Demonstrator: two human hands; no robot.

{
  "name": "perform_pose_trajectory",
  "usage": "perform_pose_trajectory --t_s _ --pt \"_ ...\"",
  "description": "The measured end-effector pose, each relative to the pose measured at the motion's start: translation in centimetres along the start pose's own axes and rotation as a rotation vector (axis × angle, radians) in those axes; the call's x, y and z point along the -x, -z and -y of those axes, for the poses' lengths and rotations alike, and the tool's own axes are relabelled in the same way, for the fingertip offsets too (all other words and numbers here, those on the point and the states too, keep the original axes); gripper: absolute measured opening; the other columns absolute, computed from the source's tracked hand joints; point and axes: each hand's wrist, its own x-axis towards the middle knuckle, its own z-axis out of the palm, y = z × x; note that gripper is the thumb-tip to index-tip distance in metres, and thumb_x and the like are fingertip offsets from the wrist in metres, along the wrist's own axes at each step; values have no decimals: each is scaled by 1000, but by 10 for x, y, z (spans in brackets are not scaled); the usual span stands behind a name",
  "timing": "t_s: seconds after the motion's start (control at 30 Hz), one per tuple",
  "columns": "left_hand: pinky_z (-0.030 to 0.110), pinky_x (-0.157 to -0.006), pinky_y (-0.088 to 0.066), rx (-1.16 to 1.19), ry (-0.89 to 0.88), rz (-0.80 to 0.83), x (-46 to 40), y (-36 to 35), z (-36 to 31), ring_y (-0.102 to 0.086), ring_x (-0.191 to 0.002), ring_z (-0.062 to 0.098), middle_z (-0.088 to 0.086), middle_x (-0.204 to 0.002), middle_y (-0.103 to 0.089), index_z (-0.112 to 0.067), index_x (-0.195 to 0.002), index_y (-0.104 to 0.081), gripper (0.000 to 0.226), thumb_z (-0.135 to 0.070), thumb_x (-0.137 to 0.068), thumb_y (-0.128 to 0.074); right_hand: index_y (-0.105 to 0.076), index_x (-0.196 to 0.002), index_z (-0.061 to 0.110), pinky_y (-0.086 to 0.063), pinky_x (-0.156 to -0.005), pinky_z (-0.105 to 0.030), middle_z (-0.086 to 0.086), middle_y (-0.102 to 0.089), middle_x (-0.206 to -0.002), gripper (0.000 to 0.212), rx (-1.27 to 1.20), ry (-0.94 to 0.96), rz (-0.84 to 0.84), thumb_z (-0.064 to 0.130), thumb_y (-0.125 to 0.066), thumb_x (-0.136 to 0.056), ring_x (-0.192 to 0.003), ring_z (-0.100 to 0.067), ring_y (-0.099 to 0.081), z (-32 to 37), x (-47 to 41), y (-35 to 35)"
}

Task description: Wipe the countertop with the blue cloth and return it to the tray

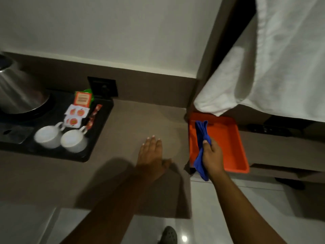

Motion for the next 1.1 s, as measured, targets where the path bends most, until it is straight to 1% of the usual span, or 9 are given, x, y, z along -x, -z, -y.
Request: perform_pose_trajectory --t_s 0.13,0.23,0.3,0.4,0.5,0.6,0.8,0.97,1.1 --pt "47 -122 -14 -4 -123 85 -64 -26 -59 -19 -149 37 23 -160 -23 -4 -151 -26 94 -64 -85 -53 -60 -114 9 -41 -62 -34 -5 -61 -80 26 180 20 -35 20 -43 -98 -73 -24 -59 -32 -62 57" --pt "45 -122 -15 -85 -171 110 -105 -45 -90 -18 -149 35 20 -161 -21 -6 -153 -19 96 -69 -86 -44 -58 -115 5 -36 -68 -30 -18 -64 -95 25 318 43 -44 15 -44 -97 -94 -40 -61 -56 -103 79" --pt "46 -122 -10 -140 -187 130 -123 -57 -103 -11 -151 34 20 -163 -14 -6 -154 -13 95 -70 -88 -37 -51 -128 -1 -39 -84 -32 -26 -61 -120 34 419 51 -23 11 -45 -97 -110 -41 -57 -69 -124 82" --pt "47 -123 2 -179 -132 155 -139 -78 -111 0 -152 34 21 -164 -6 -4 -154 -6 96 -71 -90 -28 -50 -127 -7 -31 -105 -36 -31 -56 -127 35 502 145 67 1 -45 -94 -119 -43 -52 -91 -145 68" --pt "51 -121 9 -218 -99 182 -142 -93 -111 4 -151 37 25 -163 -3 -1 -153 0 99 -74 -88 -20 -27 -144 -5 -16 -118 -42 -30 -28 -151 52 700 39 276 15 -41 -98 -142 -40 -24 -121 -148 45" --pt "54 -121 9 -267 -91 202 -144 -99 -109 6 -151 36 25 -163 1 -2 -152 5 101 -75 -83 -5 -11 -149 2 4 -118 -42 -24 -3 -159 61 830 95 277 29 -35 -100 -148 -36 0 -143 -139 28" --pt "53 -121 11 -247 -89 240 -146 -99 -110 10 -151 33 22 -163 6 -3 -152 8 97 -72 -86 -11 10 -150 11 14 -114 -41 -15 17 -159 76 901 58 330 57 -17 -95 -146 -29 19 -148 -141 24" --pt "49 -123 4 -166 -135 315 -146 -70 -104 9 -152 30 18 -165 6 -7 -154 4 98 -74 -88 -22 -1 -151 9 5 -118 -44 -14 8 -161 76 807 -19 365 56 -25 -96 -148 -27 10 -122 -141 43" --pt "46 -123 -6 -156 -134 180 -126 -24 -82 -5 -152 31 18 -165 -8 -8 -155 -9 103 -77 -84 -33 -12 -150 6 -4 -118 -45 -17 -4 -161 79 784 59 262 56 -35 -94 -149 -29 2 -80 -116 51"
